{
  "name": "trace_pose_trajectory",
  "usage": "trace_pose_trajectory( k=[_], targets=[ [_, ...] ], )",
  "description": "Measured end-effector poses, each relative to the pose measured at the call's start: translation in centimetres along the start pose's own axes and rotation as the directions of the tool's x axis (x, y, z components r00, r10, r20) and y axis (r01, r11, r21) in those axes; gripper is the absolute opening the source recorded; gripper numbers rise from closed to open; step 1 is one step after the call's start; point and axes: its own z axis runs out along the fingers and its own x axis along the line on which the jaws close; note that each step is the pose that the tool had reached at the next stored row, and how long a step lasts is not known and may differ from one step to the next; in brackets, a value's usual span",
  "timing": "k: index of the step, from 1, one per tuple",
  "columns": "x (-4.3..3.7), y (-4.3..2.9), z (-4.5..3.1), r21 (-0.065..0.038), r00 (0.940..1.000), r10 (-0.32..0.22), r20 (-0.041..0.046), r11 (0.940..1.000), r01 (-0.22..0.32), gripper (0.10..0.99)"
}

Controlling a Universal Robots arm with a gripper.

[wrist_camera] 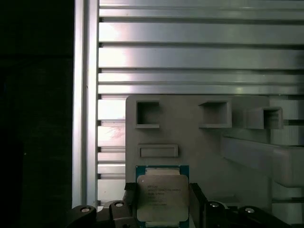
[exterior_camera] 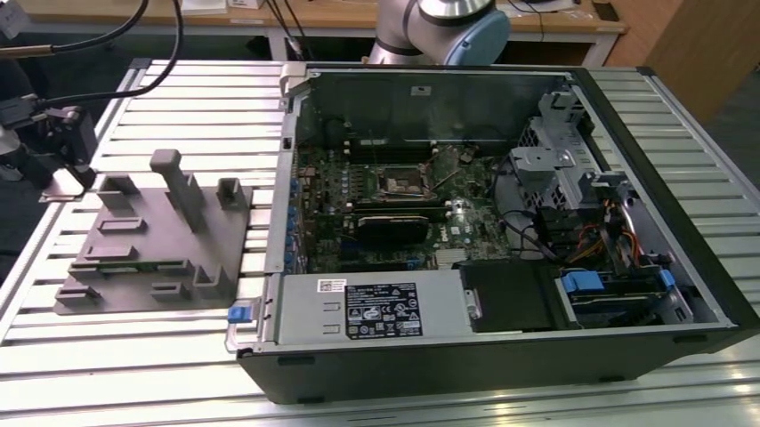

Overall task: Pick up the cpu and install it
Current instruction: 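Pick up the cpu and move it towards the insertion slot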

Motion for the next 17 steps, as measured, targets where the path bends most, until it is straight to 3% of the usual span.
trace_pose_trajectory(
  k=[17],
  targets=[
    [-0.05, 0.08, -1.80, 0.000, 1.0000, 0.000, 0.0000, 1.0000, 0.000, 0.529]
  ],
)
